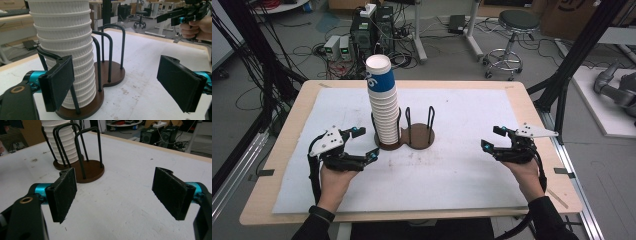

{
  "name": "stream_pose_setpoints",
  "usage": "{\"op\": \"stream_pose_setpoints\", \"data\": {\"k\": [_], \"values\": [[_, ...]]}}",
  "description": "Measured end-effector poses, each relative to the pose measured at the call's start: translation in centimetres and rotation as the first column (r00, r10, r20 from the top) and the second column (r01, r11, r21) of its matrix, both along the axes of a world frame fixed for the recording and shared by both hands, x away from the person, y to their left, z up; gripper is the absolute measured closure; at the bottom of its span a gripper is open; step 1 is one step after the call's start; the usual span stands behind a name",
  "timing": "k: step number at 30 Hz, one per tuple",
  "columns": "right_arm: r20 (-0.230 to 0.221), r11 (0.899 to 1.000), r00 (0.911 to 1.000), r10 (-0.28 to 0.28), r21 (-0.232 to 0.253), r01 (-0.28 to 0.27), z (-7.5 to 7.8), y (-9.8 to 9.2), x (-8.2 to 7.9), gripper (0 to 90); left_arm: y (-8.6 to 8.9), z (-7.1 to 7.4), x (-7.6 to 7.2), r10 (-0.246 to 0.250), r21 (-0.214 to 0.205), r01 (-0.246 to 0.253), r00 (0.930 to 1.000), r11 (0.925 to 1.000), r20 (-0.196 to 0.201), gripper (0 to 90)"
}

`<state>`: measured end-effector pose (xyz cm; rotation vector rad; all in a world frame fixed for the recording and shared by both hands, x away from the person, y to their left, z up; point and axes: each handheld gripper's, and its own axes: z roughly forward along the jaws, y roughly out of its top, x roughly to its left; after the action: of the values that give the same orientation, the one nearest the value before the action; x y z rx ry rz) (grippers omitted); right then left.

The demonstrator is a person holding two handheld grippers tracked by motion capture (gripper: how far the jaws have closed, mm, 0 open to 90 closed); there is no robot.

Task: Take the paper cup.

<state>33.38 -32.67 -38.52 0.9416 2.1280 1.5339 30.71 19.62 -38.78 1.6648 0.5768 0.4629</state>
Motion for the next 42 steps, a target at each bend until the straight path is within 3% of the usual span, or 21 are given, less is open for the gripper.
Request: {"op": "stream_pose_setpoints", "data": {"k": [4,9,12,15,20,35,42], "values": [[-0.003,1.000,1.0000,0.003,0.000,-0.003,0.0,0.0,0.1,20.6,-0.1,0.4,0.1,0.035,-0.003,-0.035,0.9986,0.9994,-0.039,13.4],[-0.002,1.000,1.0000,0.003,-0.004,-0.003,0.0,-0.1,-0.2,20.6,-0.2,0.9,0.2,0.018,-0.020,-0.019,0.9977,0.9996,-0.066,13.4],[-0.001,1.000,1.0000,-0.001,-0.003,0.001,0.1,-0.2,-0.3,20.6,-0.3,1.5,0.4,0.004,-0.016,-0.004,0.9984,0.9999,-0.057,13.4],[0.004,1.000,1.0000,-0.001,-0.009,0.001,0.1,-0.1,-0.3,20.6,-0.1,2.5,0.5,0.013,-0.009,-0.014,0.9995,0.9999,-0.029,11.6],[0.001,1.000,1.0000,-0.001,-0.009,0.001,0.1,0.1,-0.4,20.6,0.3,3.0,0.8,0.031,-0.014,-0.032,0.9993,0.9994,-0.019,7.0],[0.001,1.000,1.0000,0.009,-0.014,-0.009,0.1,0.6,-0.2,20.6,-0.2,5.2,3.9,0.067,-0.027,-0.067,0.9977,0.9974,-0.013,5.8],[-0.001,1.000,0.9999,0.014,-0.014,-0.014,0.1,0.8,-0.2,20.6,-0.9,5.8,5.4,0.083,0.001,-0.083,0.9965,0.9965,0.010,5.8]]}}
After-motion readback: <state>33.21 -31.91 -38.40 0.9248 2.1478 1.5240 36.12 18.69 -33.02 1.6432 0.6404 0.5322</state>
